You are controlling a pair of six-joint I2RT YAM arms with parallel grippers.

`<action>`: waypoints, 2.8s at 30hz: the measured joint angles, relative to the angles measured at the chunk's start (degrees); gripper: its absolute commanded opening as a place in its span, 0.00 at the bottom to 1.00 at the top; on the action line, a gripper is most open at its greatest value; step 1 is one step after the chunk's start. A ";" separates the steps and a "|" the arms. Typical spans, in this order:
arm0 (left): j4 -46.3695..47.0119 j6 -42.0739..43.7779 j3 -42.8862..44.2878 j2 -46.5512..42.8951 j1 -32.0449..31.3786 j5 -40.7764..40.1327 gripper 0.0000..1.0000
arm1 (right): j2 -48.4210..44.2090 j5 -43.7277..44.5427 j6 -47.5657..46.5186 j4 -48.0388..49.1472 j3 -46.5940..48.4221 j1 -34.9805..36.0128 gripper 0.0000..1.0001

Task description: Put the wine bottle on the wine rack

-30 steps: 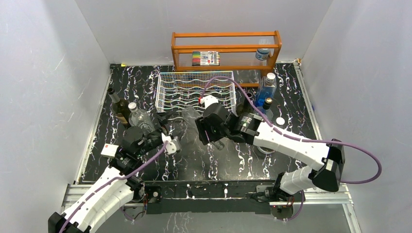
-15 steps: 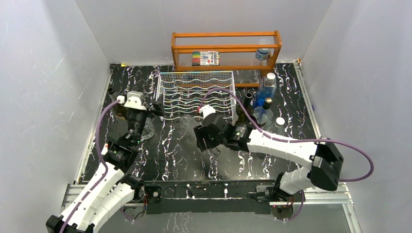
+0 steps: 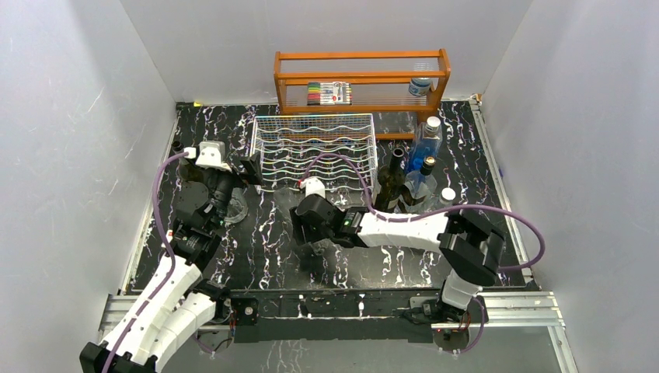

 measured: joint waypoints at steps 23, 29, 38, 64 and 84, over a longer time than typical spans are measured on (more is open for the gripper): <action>0.57 -0.87 -0.02 -2.97 0.92 5.60 0.98 | 13.77 10.99 6.93 10.29 9.27 0.00 0.00; 1.97 -0.42 -0.26 -3.74 0.92 5.97 0.98 | 15.91 14.60 5.20 14.88 9.57 -0.04 0.00; 1.92 -0.42 -0.26 -4.52 0.92 5.92 0.98 | 20.87 18.45 2.89 21.99 12.22 -0.76 0.00; 2.58 1.46 -1.31 -5.84 0.94 6.86 0.98 | 36.44 24.83 4.42 24.90 29.79 -3.89 0.00; 3.06 2.12 -1.31 -5.81 0.94 8.39 0.98 | 38.93 22.01 10.25 21.97 34.21 -5.38 0.51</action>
